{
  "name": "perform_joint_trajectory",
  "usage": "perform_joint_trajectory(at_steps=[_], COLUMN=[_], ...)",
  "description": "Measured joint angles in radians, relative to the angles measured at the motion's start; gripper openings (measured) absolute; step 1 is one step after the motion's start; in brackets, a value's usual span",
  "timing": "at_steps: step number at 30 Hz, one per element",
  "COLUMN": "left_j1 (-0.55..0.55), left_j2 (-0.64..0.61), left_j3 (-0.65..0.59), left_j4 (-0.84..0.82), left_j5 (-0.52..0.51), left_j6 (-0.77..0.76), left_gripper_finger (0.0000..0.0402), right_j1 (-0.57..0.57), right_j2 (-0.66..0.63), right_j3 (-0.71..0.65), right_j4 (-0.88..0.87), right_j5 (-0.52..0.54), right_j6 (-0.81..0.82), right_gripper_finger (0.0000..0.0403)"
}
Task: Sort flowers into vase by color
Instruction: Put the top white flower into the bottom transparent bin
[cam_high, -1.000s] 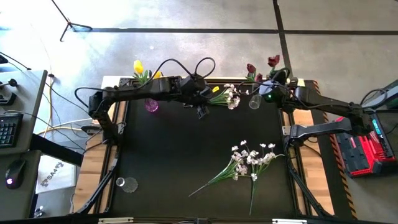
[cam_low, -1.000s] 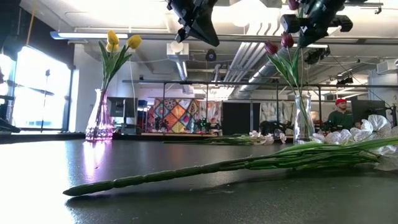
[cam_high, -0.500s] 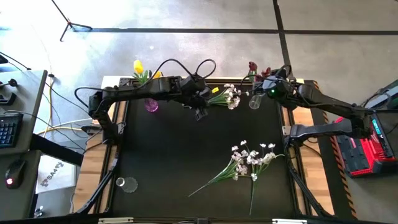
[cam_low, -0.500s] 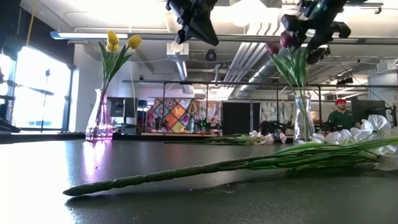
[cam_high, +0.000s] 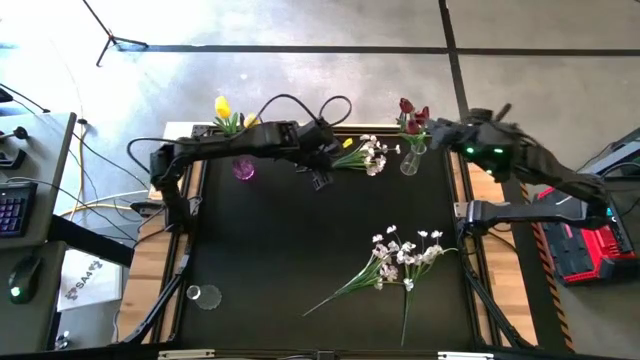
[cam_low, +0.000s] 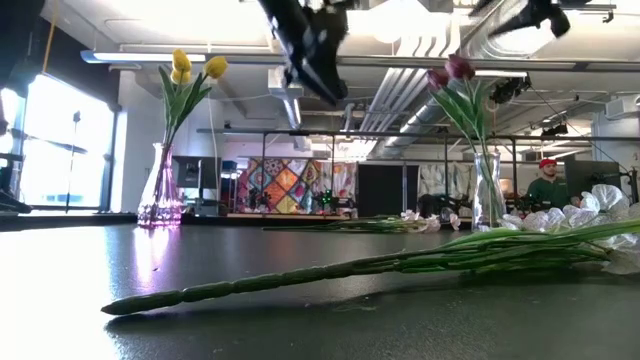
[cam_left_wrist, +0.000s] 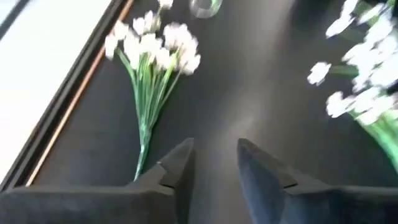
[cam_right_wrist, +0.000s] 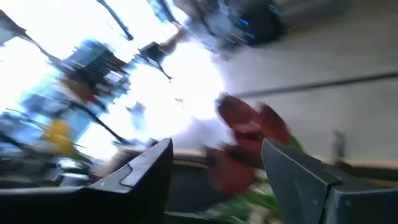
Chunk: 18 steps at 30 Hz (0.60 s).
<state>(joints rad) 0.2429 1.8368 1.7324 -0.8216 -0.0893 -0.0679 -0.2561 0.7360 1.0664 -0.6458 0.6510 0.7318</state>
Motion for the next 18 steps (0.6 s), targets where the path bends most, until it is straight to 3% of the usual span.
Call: perform_joint_trajectory(at_steps=[4,10,18], left_j1=[0.02,0.037,0.101], left_j2=[0.085,0.223,0.337], left_j3=[0.0,-0.002,0.022], left_j4=[0.013,0.035,0.054], left_j5=[-0.029,-0.158,-0.066], left_j6=[0.022,0.05,0.093], left_gripper_finger=[0.0143,0.0147,0.0145], right_j1=[0.072,0.161,0.207], right_j2=[-0.045,-0.045,0.005], right_j3=[0.001,0.002,0.001], right_j4=[0.143,0.228,0.23], right_j5=[-0.004,-0.01,0.001], right_j6=[-0.083,-0.154,-0.187], right_gripper_finger=[0.0235,0.0235,0.0235])
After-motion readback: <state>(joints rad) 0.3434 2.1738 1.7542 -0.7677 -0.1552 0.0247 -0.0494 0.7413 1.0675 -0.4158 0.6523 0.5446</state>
